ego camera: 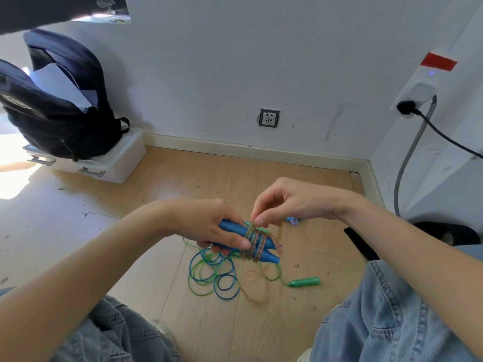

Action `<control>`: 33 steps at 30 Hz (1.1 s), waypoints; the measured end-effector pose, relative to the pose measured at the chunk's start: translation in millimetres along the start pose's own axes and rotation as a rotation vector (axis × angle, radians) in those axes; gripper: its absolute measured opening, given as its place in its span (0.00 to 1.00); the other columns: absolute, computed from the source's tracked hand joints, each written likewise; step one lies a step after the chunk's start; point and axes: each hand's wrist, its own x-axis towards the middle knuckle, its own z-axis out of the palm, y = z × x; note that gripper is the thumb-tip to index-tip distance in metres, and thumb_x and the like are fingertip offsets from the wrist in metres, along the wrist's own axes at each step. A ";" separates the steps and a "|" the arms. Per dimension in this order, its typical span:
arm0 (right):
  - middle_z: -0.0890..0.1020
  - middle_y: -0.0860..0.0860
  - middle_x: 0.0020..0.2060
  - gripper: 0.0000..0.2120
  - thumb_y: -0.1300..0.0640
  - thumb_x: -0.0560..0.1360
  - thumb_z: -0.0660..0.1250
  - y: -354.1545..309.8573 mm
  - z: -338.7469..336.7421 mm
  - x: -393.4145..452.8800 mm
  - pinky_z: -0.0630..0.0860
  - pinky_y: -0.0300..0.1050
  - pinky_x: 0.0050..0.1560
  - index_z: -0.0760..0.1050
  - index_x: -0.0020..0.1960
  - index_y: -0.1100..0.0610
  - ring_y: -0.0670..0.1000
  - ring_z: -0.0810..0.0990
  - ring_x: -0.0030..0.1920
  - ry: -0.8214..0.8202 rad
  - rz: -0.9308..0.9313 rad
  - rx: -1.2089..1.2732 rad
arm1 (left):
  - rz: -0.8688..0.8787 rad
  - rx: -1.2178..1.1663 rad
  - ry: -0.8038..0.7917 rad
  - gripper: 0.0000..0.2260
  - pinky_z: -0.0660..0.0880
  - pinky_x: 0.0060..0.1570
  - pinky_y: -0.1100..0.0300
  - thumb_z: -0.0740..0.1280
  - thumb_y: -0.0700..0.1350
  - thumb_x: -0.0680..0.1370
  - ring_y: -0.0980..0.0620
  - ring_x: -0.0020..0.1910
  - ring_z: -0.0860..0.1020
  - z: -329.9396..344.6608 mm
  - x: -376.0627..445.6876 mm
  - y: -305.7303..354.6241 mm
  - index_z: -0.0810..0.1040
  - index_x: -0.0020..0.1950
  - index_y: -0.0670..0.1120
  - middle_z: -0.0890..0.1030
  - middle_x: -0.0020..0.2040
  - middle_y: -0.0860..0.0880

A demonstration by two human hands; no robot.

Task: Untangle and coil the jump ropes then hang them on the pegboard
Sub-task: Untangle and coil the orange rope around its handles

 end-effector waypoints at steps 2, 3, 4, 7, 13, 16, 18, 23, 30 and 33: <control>0.78 0.50 0.35 0.04 0.59 0.74 0.67 1.0 -3.8 -2.2 0.69 0.33 0.37 0.80 0.44 0.57 0.43 0.72 0.35 0.000 -0.008 0.006 | 0.046 -0.018 -0.062 0.08 0.70 0.30 0.68 0.66 0.46 0.77 0.57 0.31 0.72 -3.2 -5.0 2.6 0.77 0.49 0.42 0.76 0.35 0.51; 0.78 0.49 0.35 0.04 0.60 0.75 0.66 0.8 -6.0 -3.8 0.70 0.33 0.38 0.79 0.43 0.56 0.43 0.73 0.36 0.005 -0.019 0.048 | 0.080 -0.046 -0.078 0.06 0.70 0.32 0.68 0.65 0.45 0.77 0.58 0.31 0.72 -5.9 -8.6 3.8 0.76 0.50 0.43 0.76 0.35 0.52; 0.78 0.47 0.35 0.04 0.60 0.75 0.65 1.0 -7.7 -4.7 0.71 0.33 0.38 0.78 0.43 0.56 0.43 0.74 0.36 0.012 -0.034 0.138 | 0.127 -0.082 -0.080 0.04 0.71 0.33 0.68 0.65 0.44 0.77 0.58 0.32 0.72 -9.0 -12.7 5.2 0.76 0.50 0.45 0.76 0.36 0.53; 0.76 0.50 0.35 0.02 0.60 0.74 0.61 0.1 -4.9 -2.1 0.74 0.36 0.32 0.72 0.45 0.59 0.45 0.73 0.32 0.069 -0.080 0.598 | 0.344 -0.275 0.006 0.04 0.72 0.35 0.67 0.64 0.42 0.77 0.57 0.35 0.73 -17.0 -23.5 10.9 0.76 0.50 0.48 0.76 0.39 0.51; 0.64 0.47 0.23 0.15 0.52 0.78 0.57 -1.2 4.0 5.2 0.58 0.36 0.26 0.71 0.37 0.58 0.45 0.57 0.25 0.194 -0.049 0.507 | 0.236 -0.739 0.653 0.04 0.71 0.29 0.69 0.64 0.41 0.77 0.58 0.32 0.75 -26.9 -8.4 2.2 0.72 0.49 0.42 0.77 0.37 0.48; 0.63 0.46 0.23 0.15 0.53 0.78 0.59 -1.7 9.9 6.1 0.57 0.34 0.24 0.70 0.34 0.57 0.44 0.58 0.24 0.134 -0.026 0.352 | 0.063 -0.708 0.763 0.04 0.71 0.29 0.67 0.63 0.39 0.78 0.55 0.33 0.73 -22.4 8.5 -7.1 0.67 0.46 0.42 0.76 0.39 0.46; 0.63 0.46 0.22 0.15 0.51 0.76 0.61 -3.2 10.4 4.3 0.57 0.35 0.23 0.70 0.33 0.57 0.44 0.58 0.23 0.111 -0.013 0.379 | -0.081 -0.466 0.781 0.06 0.70 0.29 0.65 0.62 0.40 0.78 0.55 0.32 0.72 -17.0 17.7 -13.3 0.65 0.46 0.43 0.77 0.41 0.46; 0.63 0.49 0.22 0.15 0.53 0.76 0.61 -5.7 0.3 -1.7 0.56 0.40 0.26 0.72 0.33 0.57 0.46 0.57 0.24 0.117 -0.024 0.376 | -0.223 0.328 0.589 0.08 0.72 0.39 0.57 0.60 0.43 0.79 0.46 0.41 0.76 -1.3 23.5 -16.1 0.62 0.50 0.43 0.78 0.48 0.43; 0.74 0.56 0.30 0.15 0.51 0.75 0.67 1.3 -3.0 1.9 0.61 0.38 0.26 0.78 0.35 0.60 0.53 0.66 0.31 0.431 0.228 -0.031 | -0.053 0.678 0.205 0.11 0.73 0.48 0.54 0.59 0.45 0.80 0.48 0.45 0.75 23.6 16.4 8.9 0.66 0.62 0.45 0.77 0.52 0.44; 0.76 0.50 0.28 0.14 0.49 0.71 0.71 5.9 -4.8 2.3 0.63 0.37 0.27 0.80 0.36 0.60 0.52 0.68 0.31 0.436 0.269 -0.119 | 0.144 0.297 0.104 0.05 0.75 0.44 0.58 0.61 0.41 0.79 0.52 0.39 0.76 12.8 0.0 19.6 0.69 0.54 0.48 0.78 0.44 0.49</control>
